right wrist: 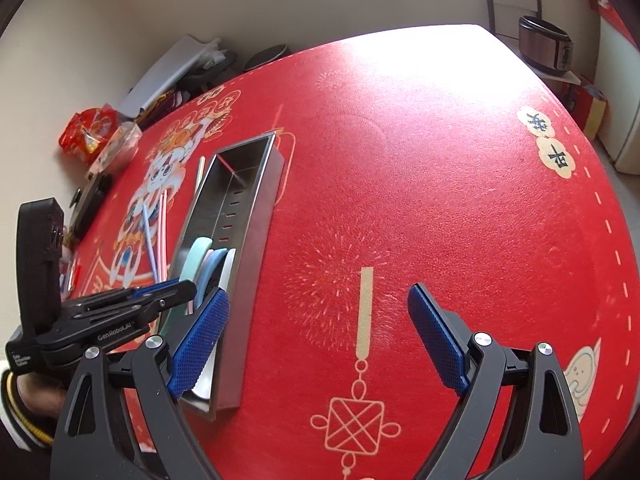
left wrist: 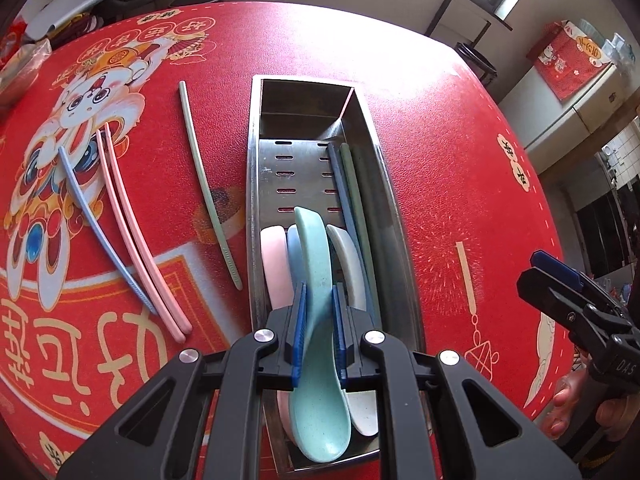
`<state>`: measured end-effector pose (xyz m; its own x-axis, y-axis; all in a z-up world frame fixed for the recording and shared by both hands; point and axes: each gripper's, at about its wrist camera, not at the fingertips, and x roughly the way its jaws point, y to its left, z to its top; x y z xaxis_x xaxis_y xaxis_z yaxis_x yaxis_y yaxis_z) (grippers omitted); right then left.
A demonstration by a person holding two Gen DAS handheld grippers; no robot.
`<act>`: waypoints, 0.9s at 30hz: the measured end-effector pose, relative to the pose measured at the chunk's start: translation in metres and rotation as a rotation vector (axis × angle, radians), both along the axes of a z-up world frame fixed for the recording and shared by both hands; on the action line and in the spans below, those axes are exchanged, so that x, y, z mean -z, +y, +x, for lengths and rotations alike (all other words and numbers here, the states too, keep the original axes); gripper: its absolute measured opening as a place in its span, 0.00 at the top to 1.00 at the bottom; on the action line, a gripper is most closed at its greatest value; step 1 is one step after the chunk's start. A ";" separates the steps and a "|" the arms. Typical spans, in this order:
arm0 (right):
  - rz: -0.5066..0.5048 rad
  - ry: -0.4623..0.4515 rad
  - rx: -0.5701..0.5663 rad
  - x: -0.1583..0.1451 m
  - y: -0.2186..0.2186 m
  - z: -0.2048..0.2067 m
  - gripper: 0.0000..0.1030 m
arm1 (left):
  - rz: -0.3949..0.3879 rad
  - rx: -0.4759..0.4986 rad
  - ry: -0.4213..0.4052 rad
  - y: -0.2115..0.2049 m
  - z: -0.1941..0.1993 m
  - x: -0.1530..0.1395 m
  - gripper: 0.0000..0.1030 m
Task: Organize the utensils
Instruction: 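Lower the mint-green spoon into the steel tray and open the left tool, then move the left tool to the light-blue chopstick and close on it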
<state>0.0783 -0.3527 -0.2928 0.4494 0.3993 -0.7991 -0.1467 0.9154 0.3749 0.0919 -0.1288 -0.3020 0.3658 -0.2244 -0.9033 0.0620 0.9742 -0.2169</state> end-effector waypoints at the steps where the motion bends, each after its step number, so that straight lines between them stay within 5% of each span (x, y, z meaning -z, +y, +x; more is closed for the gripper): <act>1: 0.003 0.000 0.000 0.000 0.000 0.000 0.15 | 0.005 -0.002 0.001 0.001 0.000 0.000 0.88; 13: 0.040 -0.012 0.006 -0.004 -0.002 -0.002 0.15 | 0.053 0.027 -0.026 -0.002 -0.008 -0.015 0.86; 22: 0.050 -0.024 0.004 -0.010 0.009 -0.002 0.15 | 0.120 0.030 -0.093 0.007 -0.028 -0.039 0.66; 27: 0.052 -0.026 -0.014 -0.011 0.024 -0.002 0.15 | 0.171 0.001 -0.126 0.022 -0.040 -0.050 0.42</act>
<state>0.0765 -0.3284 -0.2819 0.4641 0.4463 -0.7651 -0.1693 0.8926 0.4179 0.0520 -0.1072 -0.2515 0.4780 -0.0727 -0.8753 0.0794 0.9961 -0.0394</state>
